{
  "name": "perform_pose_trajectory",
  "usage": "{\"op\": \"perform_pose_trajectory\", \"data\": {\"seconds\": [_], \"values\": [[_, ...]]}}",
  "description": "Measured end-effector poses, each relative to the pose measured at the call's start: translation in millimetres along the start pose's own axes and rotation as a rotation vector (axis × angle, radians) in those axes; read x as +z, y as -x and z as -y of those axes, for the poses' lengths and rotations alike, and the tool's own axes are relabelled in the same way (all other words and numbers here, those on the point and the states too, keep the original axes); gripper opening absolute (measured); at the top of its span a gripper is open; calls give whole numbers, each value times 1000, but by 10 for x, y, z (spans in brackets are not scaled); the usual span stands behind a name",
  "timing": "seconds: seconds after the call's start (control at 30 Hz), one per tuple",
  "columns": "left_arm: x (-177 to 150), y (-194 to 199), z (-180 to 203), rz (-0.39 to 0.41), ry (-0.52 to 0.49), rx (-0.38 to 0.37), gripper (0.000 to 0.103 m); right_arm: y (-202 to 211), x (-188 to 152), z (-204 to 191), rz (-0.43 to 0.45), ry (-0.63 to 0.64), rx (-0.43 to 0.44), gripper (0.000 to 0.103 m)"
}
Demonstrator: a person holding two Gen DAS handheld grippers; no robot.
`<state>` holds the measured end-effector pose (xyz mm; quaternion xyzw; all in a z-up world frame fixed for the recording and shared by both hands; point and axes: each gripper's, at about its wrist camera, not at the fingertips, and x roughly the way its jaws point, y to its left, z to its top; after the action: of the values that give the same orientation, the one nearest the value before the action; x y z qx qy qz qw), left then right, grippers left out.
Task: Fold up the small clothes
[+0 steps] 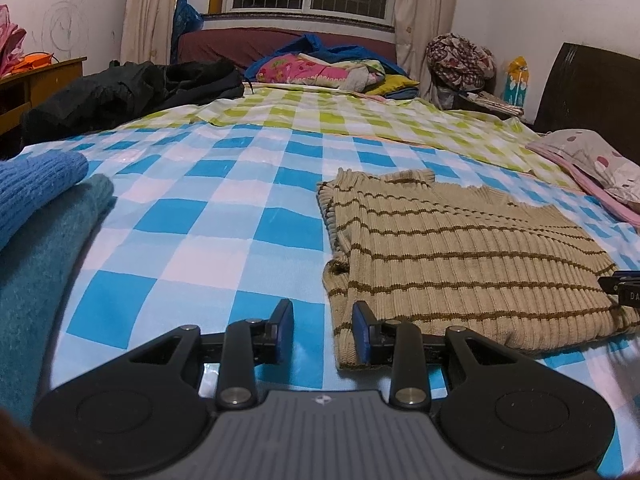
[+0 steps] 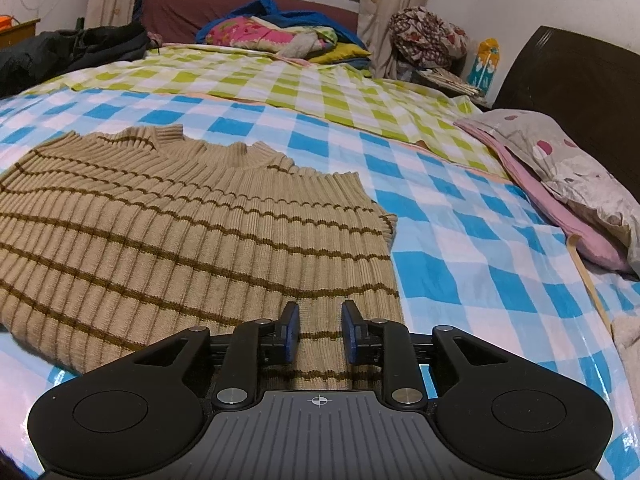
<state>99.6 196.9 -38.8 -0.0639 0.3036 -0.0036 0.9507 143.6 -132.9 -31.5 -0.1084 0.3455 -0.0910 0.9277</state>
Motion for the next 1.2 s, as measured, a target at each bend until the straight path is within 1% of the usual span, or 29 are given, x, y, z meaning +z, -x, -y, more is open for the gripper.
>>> {"op": "perform_pose_trajectory", "data": {"seconds": [0.07, 0.37, 0.53, 0.6, 0.73, 0.97, 1.07, 1.2], "values": [[-1, 0, 0, -2, 2, -1, 38, 17, 3, -7, 3, 3, 0, 31], [4, 10, 4, -6, 10, -14, 38, 61, 42, -26, 9, 13, 0, 32], [1, 15, -1, -10, 26, -31, 38, 142, 166, -150, 34, 33, 29, 33], [-3, 19, -3, -11, 34, -44, 38, 183, 248, -258, 50, 50, 56, 33], [-6, 17, 0, -12, 36, -52, 38, 234, 449, -530, 70, 70, 137, 35], [-7, 6, -31, -17, 59, -74, 38, 169, 884, -1139, 59, 84, 306, 40], [-8, -6, -40, -19, 65, -84, 38, 50, 1083, -1449, 41, 102, 359, 44], [-7, -20, -55, -21, 72, -97, 38, -166, 1280, -1785, -12, 87, 403, 45]]}}
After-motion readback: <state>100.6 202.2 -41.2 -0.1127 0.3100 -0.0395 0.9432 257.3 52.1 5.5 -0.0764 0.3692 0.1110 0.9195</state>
